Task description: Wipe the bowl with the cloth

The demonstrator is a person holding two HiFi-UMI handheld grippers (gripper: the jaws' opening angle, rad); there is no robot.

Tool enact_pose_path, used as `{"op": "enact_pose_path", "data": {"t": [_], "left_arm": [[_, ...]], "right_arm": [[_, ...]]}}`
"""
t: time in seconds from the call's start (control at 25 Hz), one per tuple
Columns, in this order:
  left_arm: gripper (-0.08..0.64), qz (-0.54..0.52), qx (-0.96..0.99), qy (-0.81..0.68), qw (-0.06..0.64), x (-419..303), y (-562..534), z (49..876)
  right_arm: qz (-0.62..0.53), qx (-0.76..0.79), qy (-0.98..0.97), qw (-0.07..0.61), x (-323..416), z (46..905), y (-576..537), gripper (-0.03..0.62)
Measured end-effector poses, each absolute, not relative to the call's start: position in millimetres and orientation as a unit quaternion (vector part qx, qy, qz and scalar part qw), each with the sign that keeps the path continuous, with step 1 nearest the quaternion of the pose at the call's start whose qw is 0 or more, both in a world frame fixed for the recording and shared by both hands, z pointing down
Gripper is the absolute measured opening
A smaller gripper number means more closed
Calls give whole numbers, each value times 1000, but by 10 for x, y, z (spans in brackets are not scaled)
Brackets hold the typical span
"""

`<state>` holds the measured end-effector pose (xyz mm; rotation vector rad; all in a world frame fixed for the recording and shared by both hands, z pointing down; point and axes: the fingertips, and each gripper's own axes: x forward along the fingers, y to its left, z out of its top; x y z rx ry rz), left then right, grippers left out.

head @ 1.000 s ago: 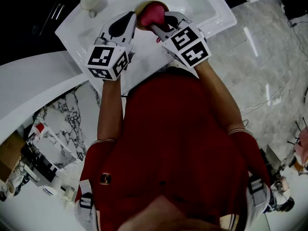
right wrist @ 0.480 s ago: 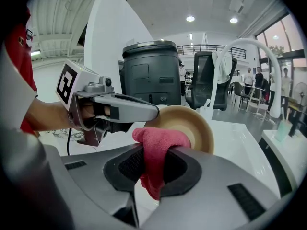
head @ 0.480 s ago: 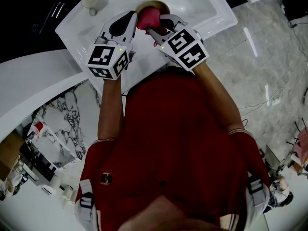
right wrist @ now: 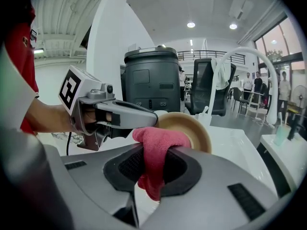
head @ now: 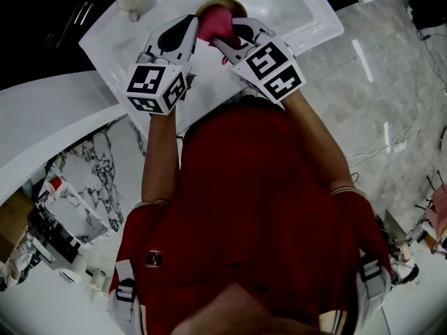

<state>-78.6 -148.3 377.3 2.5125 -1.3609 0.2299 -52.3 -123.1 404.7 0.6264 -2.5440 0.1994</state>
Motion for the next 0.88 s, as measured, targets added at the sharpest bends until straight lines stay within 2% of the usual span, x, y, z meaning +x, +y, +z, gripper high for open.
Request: {"op": "enact_pose_path", "data": {"t": [0.52,0.88], "left_arm": [[11,74,857,-488,151,-855,-1527,3814],[11,74,842,-511,156,-955,-1561,3845]], "right_arm": [[57,241,-944,217,-433,3893,-1255,71],[33,254,-954,157,-322,3653,-1273,71]]}}
